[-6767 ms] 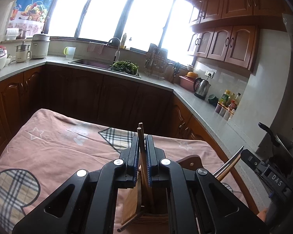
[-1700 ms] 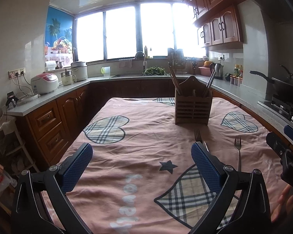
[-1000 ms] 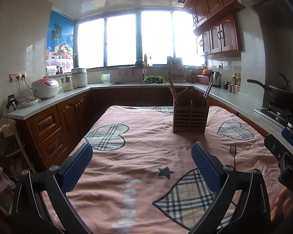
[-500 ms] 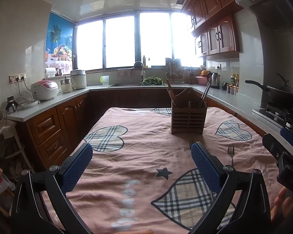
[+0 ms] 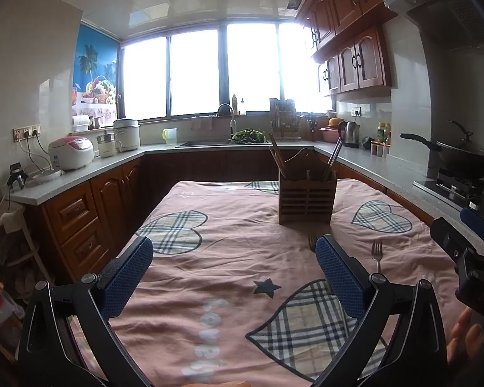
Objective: Organize utensils
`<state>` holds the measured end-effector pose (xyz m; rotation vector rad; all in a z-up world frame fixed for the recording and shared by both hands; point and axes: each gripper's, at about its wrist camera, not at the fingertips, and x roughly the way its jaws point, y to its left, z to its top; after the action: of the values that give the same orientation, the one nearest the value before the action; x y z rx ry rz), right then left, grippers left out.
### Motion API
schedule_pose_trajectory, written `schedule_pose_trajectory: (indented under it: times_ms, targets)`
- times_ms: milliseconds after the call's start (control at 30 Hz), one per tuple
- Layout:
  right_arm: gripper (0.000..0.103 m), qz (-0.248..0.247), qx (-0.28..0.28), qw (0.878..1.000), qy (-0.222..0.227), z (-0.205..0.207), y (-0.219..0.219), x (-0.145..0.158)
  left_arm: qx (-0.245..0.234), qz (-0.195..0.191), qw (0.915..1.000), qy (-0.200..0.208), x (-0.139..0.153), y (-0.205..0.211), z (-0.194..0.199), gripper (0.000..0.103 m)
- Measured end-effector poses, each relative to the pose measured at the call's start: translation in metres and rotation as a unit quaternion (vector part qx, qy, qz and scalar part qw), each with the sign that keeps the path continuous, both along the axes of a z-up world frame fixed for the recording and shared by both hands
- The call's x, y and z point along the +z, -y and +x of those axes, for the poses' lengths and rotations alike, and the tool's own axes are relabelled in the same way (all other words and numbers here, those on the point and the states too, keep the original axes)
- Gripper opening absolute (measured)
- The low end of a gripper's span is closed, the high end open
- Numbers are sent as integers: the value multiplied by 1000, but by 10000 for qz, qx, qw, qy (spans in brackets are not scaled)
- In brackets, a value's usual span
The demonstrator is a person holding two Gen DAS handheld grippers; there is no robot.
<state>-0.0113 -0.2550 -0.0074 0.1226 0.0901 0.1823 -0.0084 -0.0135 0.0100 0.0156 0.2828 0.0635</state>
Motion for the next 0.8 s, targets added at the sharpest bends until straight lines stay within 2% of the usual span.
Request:
schedule_pose_trajectory:
  times_ms: [800]
  targets:
    - [103, -25, 14, 10000, -39, 3, -3, 0, -73, -10, 9999, -94, -1, 0, 5, 103]
